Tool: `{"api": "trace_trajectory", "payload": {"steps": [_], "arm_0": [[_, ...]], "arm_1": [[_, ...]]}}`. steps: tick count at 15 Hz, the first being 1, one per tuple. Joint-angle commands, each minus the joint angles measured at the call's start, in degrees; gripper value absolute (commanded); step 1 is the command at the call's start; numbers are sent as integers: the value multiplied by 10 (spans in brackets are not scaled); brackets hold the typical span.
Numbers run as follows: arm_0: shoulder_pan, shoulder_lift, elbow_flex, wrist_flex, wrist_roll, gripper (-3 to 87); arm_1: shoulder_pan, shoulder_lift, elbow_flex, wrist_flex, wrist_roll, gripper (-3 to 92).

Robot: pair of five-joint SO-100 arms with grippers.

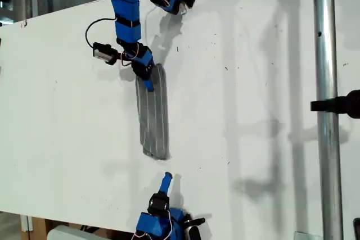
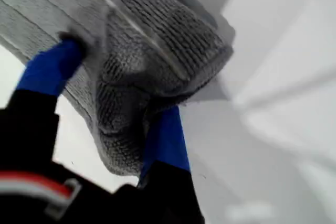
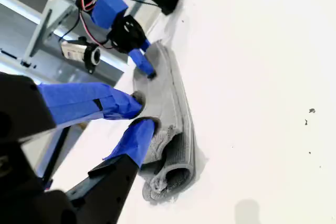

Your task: Grasp corners of a towel and fold twice.

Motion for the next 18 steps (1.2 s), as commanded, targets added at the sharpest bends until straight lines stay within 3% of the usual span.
{"api": "trace_trajectory", "payload": {"steps": [1, 3, 7, 9, 10, 13, 15, 18], "arm_0": [[3, 3, -9, 4, -5, 43], [4, 3, -9, 4, -4, 43], [3, 3, 6, -16, 2, 47], [6, 3, 6, -28, 4, 47], [9, 3, 3, -29, 6, 46], [14, 3, 9, -38, 3, 46], [19, 3, 9, -39, -3, 44], [24, 3, 14, -40, -7, 45]], "arm_1": [[2, 4, -33, -44, -9, -3], [4, 132, -26, 127, -26, -3], [-32, 523, -91, 639, 6, -3], [-75, 552, -161, 725, 39, -3], [-90, 539, -176, 700, 41, -3], [-108, 384, -95, 372, 21, -3], [-120, 205, -105, 215, 21, -3], [-124, 46, -126, 114, 25, -3]]}}
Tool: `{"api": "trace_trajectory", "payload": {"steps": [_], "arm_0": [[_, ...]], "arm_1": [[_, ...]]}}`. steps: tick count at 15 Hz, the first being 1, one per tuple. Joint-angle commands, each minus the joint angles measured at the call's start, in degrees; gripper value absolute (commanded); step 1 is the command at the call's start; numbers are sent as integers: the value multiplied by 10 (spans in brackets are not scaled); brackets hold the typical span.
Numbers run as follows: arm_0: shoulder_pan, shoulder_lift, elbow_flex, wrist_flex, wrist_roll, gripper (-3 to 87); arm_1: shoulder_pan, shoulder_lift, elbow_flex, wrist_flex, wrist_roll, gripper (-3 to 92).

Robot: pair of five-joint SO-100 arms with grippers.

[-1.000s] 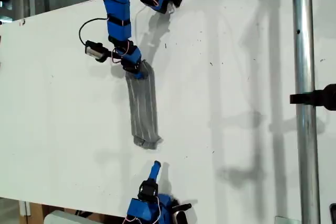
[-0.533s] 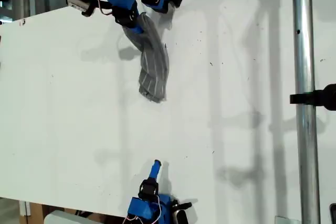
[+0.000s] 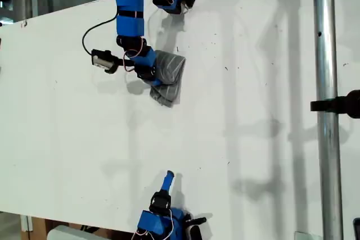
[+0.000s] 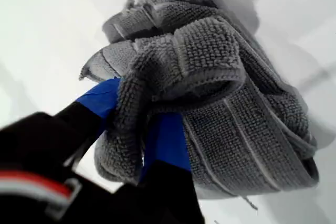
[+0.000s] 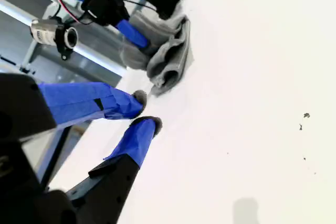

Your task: Grasp corners of a towel and fold twice.

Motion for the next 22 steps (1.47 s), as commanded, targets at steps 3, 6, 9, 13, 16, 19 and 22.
{"api": "trace_trajectory", "payload": {"steps": [3, 6, 9, 13, 16, 19, 22], "arm_0": [[10, 3, -3, -14, -8, 46], [8, 3, 8, -14, -10, 48], [4, 3, 22, -18, -4, 51], [11, 4, 81, -53, -4, 49], [27, 4, 120, -33, -55, 65], [47, 4, 120, 71, -58, 32], [61, 4, 120, 69, 156, 30]], "arm_1": [[11, -1, -72, -21, -29, 231], [75, 243, -76, 13, -102, 120], [140, 420, 12, 185, -97, 112], [70, 863, 329, 345, 70, -3], [54, 864, 400, 357, 97, -3], [37, 857, 441, 372, 195, 117], [30, 859, 439, 382, 133, 117]]}}
